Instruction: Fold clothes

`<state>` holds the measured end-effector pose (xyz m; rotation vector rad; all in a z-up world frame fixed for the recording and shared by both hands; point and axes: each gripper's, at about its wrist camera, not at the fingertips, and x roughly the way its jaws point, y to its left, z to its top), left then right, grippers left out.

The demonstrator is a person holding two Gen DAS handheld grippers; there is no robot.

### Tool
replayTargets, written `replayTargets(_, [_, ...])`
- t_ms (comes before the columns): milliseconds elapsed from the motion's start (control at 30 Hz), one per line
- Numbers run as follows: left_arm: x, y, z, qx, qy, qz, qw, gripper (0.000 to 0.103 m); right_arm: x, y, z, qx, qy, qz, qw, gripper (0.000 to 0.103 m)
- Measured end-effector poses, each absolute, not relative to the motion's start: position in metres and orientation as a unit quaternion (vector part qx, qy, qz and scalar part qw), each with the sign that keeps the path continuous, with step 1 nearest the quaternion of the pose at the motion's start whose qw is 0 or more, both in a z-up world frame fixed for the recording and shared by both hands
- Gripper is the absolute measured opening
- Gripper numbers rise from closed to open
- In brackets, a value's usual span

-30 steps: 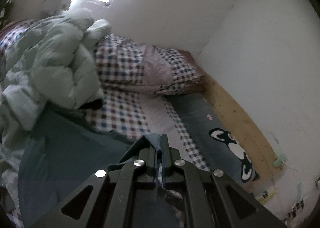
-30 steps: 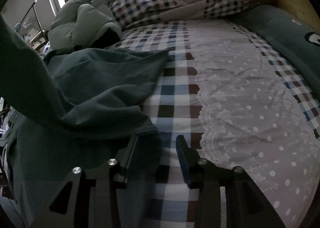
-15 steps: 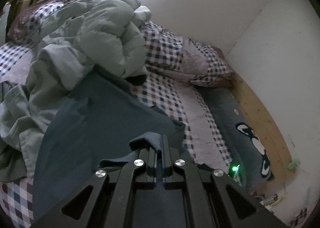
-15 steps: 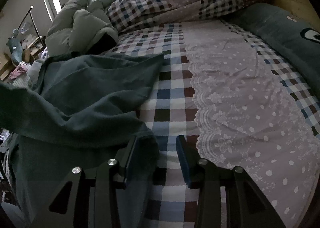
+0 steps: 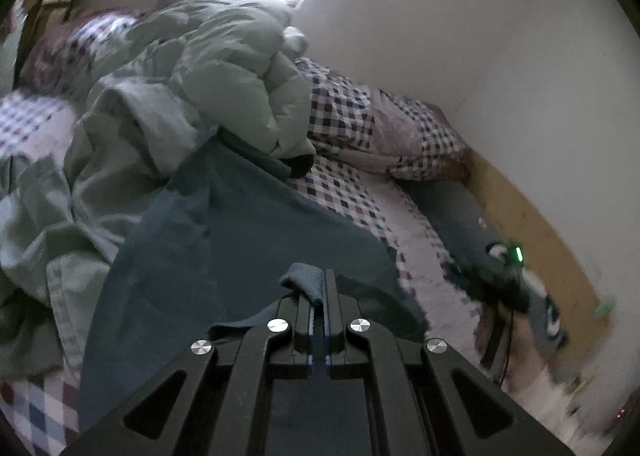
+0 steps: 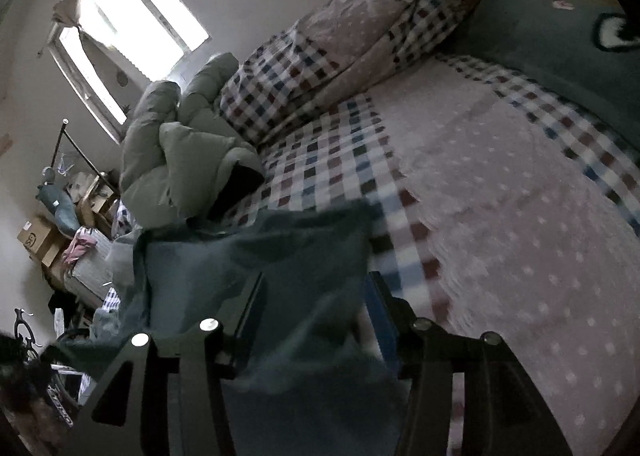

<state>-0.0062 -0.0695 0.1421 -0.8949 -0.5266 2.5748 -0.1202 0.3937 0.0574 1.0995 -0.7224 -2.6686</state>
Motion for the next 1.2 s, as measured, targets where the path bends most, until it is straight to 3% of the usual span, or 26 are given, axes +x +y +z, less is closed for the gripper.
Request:
replayTargets(133, [-0.009, -0.065, 0.139, -0.296, -0.147, 0.923, 0.197, 0.002, -0.181, 0.371, 0.047, 0.43, -0.198, -0.879, 0.053, 0.055])
replayTargets(567, [-0.032, -0.098, 0.105, -0.298, -0.227, 0.903, 0.208, 0.001, -0.271, 0.362, 0.0, 0.521, -0.177, -0.835, -0.02, 0.051])
replayTargets(800, [-0.038, -0.1, 0.104, -0.292, -0.215, 0.907, 0.212, 0.002, -0.289, 0.355, -0.008, 0.539, -0.128, -0.831, -0.041, 0.035])
replayTargets(833, [-0.039, -0.099, 0.105, -0.291, -0.209, 0.909, 0.213, 0.002, -0.291, 0.355, -0.011, 0.544, -0.122, -0.829, -0.046, 0.021])
replayTargets(867, [-0.04, -0.101, 0.106, -0.29, -0.205, 0.91, 0.213, 0.002, -0.293, 0.356, -0.014, 0.547, -0.117, -0.828, -0.05, 0.0])
replayTargets(1200, [-0.056, -0.124, 0.106, -0.273, -0.199, 0.922, 0.19, 0.001, -0.289, 0.401, 0.022, 0.485, -0.115, -0.859, -0.117, 0.0])
